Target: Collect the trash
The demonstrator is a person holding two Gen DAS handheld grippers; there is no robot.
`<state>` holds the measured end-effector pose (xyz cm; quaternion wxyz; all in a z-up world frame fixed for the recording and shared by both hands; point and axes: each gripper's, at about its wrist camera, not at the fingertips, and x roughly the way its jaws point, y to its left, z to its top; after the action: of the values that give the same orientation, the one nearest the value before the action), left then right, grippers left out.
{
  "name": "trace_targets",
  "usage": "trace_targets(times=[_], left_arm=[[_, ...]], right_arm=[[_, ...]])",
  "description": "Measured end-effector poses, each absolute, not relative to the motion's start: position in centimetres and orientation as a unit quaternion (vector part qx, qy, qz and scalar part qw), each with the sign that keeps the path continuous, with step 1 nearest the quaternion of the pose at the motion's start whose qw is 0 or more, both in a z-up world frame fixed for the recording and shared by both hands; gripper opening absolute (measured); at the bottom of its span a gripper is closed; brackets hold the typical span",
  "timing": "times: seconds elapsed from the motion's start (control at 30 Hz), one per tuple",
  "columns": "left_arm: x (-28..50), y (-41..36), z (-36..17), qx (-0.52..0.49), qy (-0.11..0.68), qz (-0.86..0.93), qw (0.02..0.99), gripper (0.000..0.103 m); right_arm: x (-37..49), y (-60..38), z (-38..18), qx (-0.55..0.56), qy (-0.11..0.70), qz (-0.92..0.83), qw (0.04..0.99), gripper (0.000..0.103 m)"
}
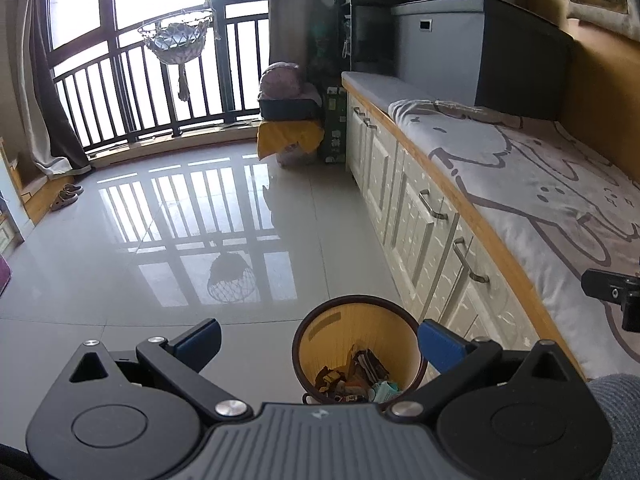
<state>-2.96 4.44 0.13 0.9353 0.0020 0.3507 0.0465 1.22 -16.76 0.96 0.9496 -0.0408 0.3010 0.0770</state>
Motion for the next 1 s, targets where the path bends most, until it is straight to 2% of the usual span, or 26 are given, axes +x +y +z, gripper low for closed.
trace_targets(times=[1.0], left_arm=[[-2.7,4.59,-0.58,-0.008,0.357,0.05,0.933,0.103]], right_arm=[[1.4,-16.59,0.1,-0.038,0.319,0.077,0.944,0.103]])
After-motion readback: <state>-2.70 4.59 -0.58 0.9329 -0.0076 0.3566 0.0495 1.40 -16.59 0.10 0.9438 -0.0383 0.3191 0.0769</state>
